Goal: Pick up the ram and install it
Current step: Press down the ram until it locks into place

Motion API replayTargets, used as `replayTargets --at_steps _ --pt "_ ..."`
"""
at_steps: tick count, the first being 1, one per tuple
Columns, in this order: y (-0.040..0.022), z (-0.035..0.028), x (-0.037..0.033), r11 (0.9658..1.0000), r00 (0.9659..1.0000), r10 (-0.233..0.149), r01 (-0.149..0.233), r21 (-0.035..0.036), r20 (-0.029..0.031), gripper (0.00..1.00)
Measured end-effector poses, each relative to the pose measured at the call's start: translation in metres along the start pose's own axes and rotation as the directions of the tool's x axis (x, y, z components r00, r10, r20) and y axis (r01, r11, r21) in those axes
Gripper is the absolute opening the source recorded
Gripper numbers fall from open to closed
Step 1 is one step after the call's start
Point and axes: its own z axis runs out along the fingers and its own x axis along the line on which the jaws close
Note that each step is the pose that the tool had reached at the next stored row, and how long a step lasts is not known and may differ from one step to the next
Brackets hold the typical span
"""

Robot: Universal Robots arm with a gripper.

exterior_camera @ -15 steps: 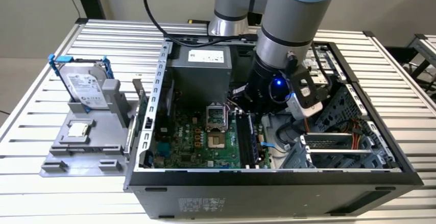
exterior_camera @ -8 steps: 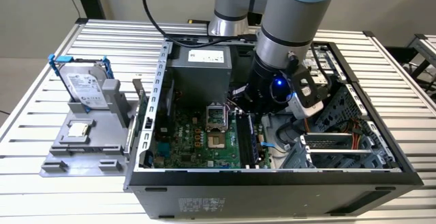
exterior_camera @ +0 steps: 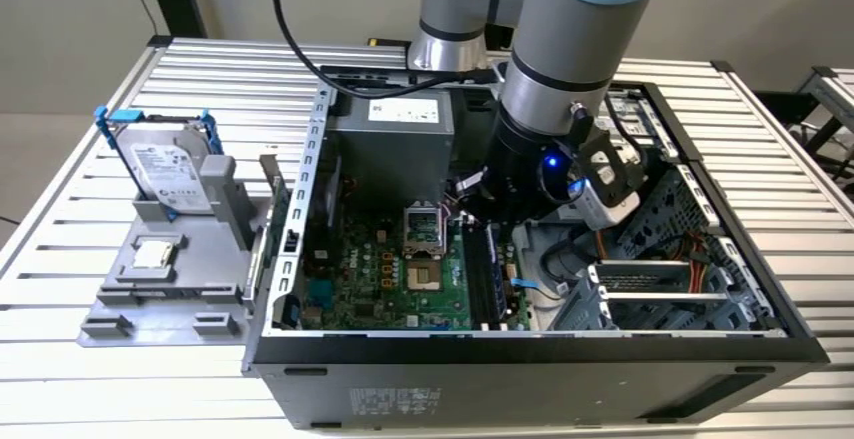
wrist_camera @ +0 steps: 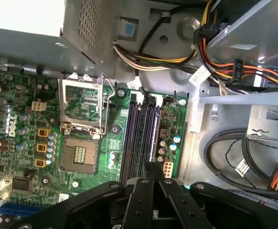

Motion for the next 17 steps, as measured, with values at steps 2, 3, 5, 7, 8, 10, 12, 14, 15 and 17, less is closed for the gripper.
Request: replayTargets --at_steps 2,3,5,7,8,10,12,14,15,17 --pt "0.0000 0.0000 0.0000 1.0000 1.0000 -0.001 0.001 0.0001 -0.0001 0.00" --pt "0.0000 0.0000 0.0000 1.0000 1.0000 -0.001 0.001 0.0002 -0.0001 0.00" --pt "0.0000 0.0000 0.0000 1.0000 1.0000 -0.001 0.001 0.0001 -0.0001 0.00" --pt "0.0000 0.0000 0.0000 1.0000 1.0000 -0.002 0.002 0.0002 -0.0001 0.00" --pt "0.0000 0.0000 0.0000 1.0000 1.0000 -0.002 0.002 0.0002 -0.0001 0.00" --pt "0.0000 0.0000 0.0000 1.0000 1.0000 -0.002 0.002 0.0002 -0.0001 0.00" --pt "0.0000 0.0000 0.0000 1.0000 1.0000 -0.002 0.002 0.0002 -0.0001 0.00" --pt "0.0000 0.0000 0.0000 1.0000 1.0000 -0.007 0.007 0.0002 -0.0001 0.00" --pt "0.0000 0.0000 0.0000 0.9999 0.9999 -0.016 0.016 0.0001 -0.0002 0.00" --pt "0.0000 0.0000 0.0000 0.9993 0.9993 -0.038 0.038 -0.0001 -0.0005 0.00"
